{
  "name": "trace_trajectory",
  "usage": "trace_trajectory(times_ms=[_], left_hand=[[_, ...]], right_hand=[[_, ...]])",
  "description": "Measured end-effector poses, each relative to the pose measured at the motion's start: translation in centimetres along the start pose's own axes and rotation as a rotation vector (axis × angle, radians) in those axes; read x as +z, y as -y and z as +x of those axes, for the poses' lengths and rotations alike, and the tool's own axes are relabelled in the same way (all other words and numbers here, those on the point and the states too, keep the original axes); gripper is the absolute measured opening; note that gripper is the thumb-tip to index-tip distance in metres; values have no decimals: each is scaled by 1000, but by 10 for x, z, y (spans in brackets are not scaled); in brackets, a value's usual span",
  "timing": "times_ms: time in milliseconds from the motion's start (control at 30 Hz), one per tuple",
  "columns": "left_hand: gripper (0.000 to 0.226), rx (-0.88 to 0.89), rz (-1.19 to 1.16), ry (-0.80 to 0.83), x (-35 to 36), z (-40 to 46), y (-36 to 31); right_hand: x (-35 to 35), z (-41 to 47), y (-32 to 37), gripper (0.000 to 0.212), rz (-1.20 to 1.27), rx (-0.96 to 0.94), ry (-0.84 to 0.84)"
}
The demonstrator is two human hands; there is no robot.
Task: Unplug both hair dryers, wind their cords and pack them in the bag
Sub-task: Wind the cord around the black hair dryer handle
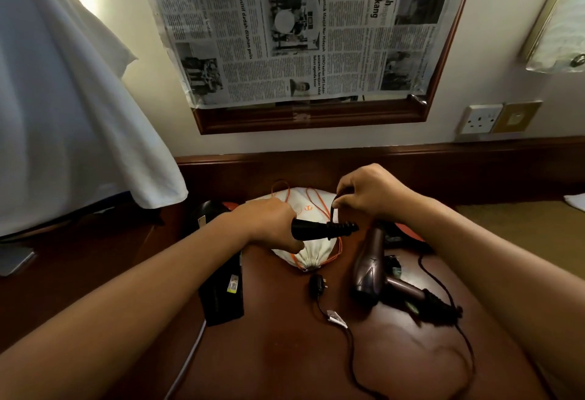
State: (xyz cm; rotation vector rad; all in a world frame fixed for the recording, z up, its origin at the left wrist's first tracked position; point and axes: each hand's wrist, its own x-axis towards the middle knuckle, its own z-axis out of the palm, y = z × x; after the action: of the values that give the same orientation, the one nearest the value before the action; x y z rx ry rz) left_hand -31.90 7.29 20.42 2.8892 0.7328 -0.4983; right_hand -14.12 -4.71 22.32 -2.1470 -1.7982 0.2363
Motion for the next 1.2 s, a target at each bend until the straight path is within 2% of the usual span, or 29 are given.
trace_trajectory(times_ms=[200, 333, 467, 600, 767, 867, 933, 1000, 1133, 1200], left_hand=[[34, -88, 45, -33, 6, 4, -6], [32, -31, 63, -32, 13, 6, -14], [33, 67, 86, -61, 20, 7, -22], [34, 84, 84, -63, 23, 8, -26], [35, 14, 19, -5, 26, 14, -18], [35, -29, -14, 4, 23, 17, -11], [33, -64, -47, -27, 22, 17, -6], [33, -97, -74, -71, 22, 18, 0], [34, -124, -100, -109, 21, 18, 2], [34, -133, -127, -121, 18, 17, 3]], right_hand=[[23, -18, 13, 18, -25, -63, -119], [34, -24, 7, 19, 37, -47, -180], [38, -21, -2, 21, 82, 18, -141], [43, -22, -1, 21, 91, 4, -123], [41, -32, 9, 21, 46, -41, -147], [55, -43, 16, 24, -18, 8, -126], [68, -53, 20, 25, 93, 43, -169], [78, -62, 25, 24, 330, 145, -188], [94, -70, 34, 28, 784, 346, -150], [96, -71, 35, 21, 943, 386, -105]])
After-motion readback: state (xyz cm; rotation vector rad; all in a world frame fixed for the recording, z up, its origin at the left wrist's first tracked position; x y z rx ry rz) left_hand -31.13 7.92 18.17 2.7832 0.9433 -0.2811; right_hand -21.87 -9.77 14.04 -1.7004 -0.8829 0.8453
